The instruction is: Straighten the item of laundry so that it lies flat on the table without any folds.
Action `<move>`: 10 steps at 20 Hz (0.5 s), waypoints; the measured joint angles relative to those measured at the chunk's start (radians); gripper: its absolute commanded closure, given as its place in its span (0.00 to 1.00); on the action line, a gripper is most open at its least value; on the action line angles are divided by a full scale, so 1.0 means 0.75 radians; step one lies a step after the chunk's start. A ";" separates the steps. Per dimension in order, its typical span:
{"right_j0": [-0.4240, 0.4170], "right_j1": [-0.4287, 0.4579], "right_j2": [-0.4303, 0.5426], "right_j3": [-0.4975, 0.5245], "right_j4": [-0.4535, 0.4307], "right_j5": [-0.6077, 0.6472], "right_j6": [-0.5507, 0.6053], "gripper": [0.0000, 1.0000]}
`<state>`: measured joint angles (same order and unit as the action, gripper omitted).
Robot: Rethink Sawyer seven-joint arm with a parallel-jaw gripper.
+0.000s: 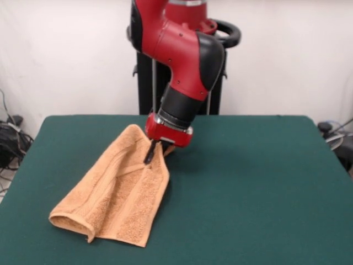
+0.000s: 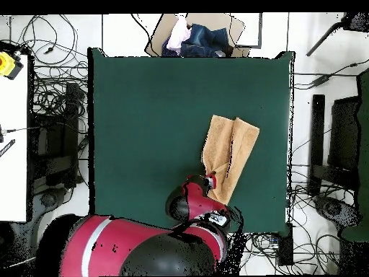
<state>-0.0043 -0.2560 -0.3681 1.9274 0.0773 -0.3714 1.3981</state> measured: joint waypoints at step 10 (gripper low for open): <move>0.000 -0.028 0.040 0.018 -0.013 0.009 0.000 1.00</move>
<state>-0.0043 -0.2773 -0.3380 1.9410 0.0679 -0.3648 1.3981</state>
